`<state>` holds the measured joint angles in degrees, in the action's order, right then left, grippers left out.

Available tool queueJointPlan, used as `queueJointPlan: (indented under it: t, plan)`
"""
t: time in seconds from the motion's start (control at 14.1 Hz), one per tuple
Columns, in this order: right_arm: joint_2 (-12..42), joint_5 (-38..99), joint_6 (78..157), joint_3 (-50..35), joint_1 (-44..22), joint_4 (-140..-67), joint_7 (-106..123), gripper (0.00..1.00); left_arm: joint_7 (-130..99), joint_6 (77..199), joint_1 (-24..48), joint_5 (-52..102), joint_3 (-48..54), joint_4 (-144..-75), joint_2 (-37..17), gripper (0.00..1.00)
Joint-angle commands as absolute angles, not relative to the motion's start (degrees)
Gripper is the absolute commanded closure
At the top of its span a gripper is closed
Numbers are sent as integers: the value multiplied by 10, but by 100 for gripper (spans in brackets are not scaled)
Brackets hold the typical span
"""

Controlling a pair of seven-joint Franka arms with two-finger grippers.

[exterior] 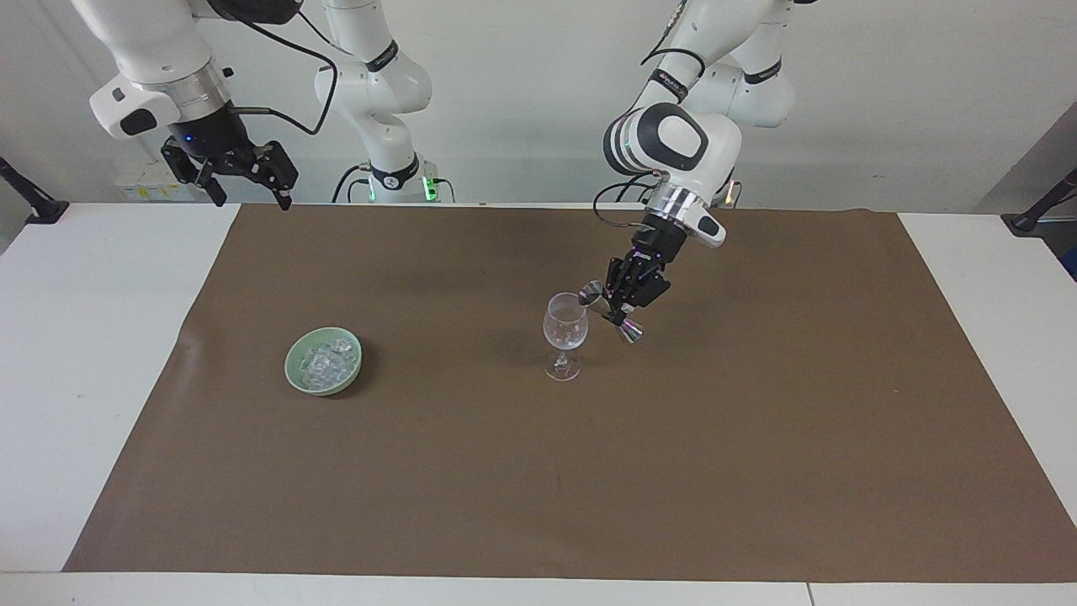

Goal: Pour wine and add ice with both arms
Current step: 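Bring the held jigger over the rim of the clear glass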

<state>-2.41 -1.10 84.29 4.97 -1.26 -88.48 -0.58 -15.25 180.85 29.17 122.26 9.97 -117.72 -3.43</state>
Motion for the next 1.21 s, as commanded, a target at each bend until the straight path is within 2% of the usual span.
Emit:
queueJointPlan:
  t: [0.0,1.13]
  plan:
    - [-37,-5,847,48,-11,-898,-8,0,-149,1840,305,1205,98,-1151,-52,100]
    - [-36,-5,846,48,-11,-899,-8,0,-90,1879,322,1186,100,-1142,-63,100]
